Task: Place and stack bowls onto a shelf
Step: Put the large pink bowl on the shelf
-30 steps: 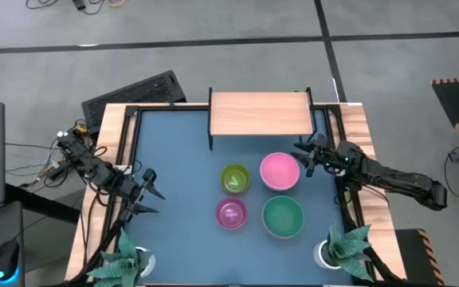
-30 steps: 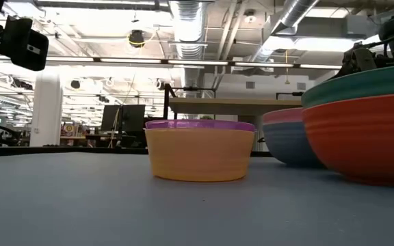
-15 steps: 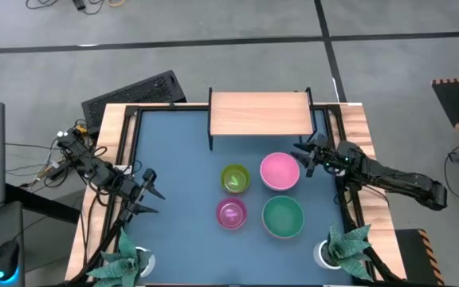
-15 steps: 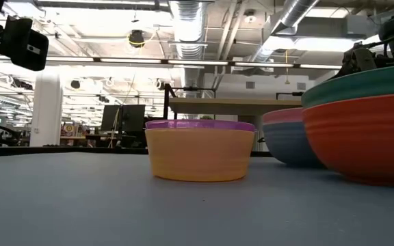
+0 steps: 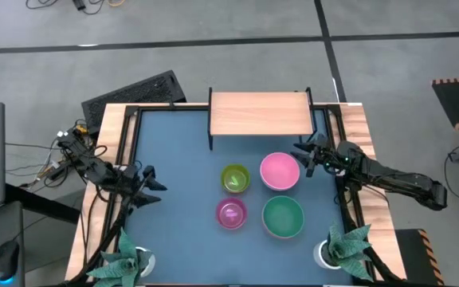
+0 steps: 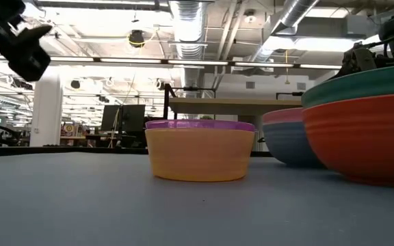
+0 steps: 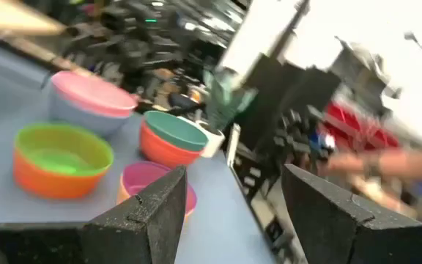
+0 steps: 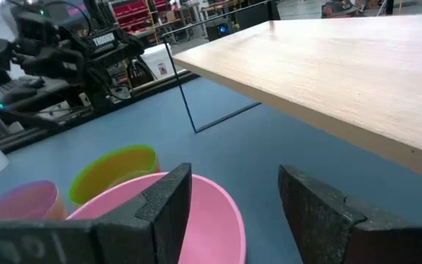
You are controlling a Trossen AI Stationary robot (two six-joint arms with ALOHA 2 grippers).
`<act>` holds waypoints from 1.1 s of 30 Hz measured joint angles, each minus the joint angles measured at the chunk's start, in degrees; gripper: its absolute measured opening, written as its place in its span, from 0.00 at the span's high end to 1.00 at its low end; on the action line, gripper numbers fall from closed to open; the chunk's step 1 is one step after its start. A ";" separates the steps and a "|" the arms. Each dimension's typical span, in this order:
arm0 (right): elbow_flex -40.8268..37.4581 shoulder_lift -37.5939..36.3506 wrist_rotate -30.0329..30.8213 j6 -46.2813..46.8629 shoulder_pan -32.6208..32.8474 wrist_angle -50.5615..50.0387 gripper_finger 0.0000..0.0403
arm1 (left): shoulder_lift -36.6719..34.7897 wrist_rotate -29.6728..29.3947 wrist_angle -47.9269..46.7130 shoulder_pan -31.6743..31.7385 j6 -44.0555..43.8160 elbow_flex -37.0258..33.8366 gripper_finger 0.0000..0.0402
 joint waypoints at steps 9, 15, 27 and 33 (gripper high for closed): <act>0.00 -0.01 0.03 37.25 0.04 0.73 0.43 | -0.01 -18.01 0.68 0.00 -4.50 0.00 0.48; 0.00 -0.01 1.27 45.48 -0.13 0.80 0.43 | -0.02 -26.66 0.79 0.04 -9.93 0.00 0.48; 2.64 0.03 -10.51 58.76 -0.33 8.19 0.43 | 0.01 -28.02 19.37 1.48 -10.39 0.52 0.48; 11.12 0.05 -13.90 54.79 -0.33 13.72 0.43 | 0.31 -28.09 21.85 3.45 0.06 7.25 0.48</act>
